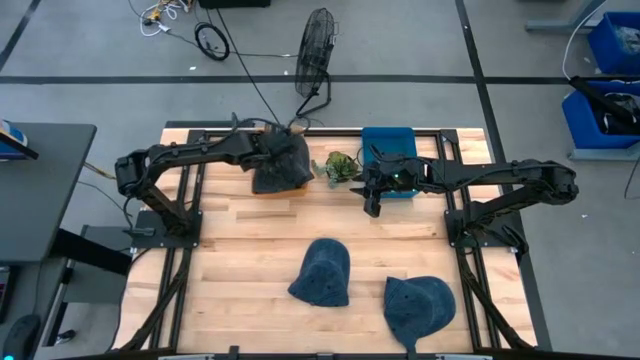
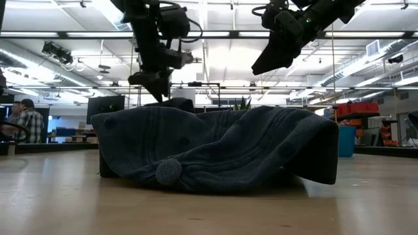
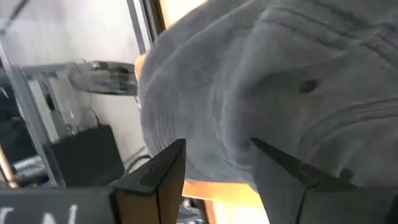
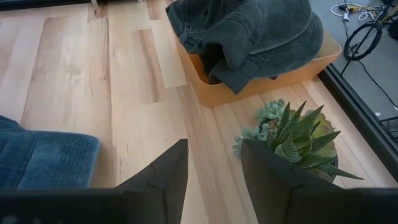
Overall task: Pick & Place hat
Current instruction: Put the left blue cap into the blue bin
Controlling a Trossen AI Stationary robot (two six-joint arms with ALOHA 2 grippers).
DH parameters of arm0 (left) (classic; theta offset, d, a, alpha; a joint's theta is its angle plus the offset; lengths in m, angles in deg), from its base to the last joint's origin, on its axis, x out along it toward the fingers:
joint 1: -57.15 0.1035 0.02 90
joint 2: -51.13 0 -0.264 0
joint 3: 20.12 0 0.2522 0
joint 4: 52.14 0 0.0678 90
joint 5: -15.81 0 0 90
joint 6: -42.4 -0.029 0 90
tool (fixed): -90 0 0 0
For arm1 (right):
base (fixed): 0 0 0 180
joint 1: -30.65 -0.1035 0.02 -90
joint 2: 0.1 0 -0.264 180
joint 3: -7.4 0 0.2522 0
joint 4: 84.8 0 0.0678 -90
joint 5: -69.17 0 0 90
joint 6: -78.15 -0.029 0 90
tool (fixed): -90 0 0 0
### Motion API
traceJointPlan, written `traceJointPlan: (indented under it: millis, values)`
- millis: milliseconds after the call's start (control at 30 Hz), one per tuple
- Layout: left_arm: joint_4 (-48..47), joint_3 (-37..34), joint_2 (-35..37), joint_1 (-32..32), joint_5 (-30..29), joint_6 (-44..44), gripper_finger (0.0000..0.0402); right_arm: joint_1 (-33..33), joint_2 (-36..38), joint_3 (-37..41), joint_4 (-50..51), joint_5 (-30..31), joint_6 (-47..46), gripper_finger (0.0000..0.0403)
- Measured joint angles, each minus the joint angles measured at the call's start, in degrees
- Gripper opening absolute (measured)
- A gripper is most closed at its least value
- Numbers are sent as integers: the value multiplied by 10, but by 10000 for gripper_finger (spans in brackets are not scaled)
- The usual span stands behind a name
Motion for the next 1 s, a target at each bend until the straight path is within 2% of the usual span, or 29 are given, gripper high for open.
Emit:
traceJointPlan:
  millis: [100, 233, 400, 633, 833, 1000]
  values:
    - [-11, 0, 2, -8, -3, 12, 187, 0, 0, 0, 2, 0, 0, 155]
    - [-7, 0, 19, -30, -34, 15, 185, 0, 0, 0, 2, 0, 0, 155]
    - [16, 0, 78, -60, -56, 63, 176, 0, 0, 0, 3, -1, -17, 155]
    - [15, 0, 183, -82, 45, 210, 166, 0, 0, 0, 39, 0, -26, 155]
    - [22, -29, 222, -82, 99, 232, 154, 2, -1, 0, 44, 0, -11, 155]
    - [48, -98, 229, -82, 125, 263, 144, 0, -7, 0, 32, -20, -28, 155]
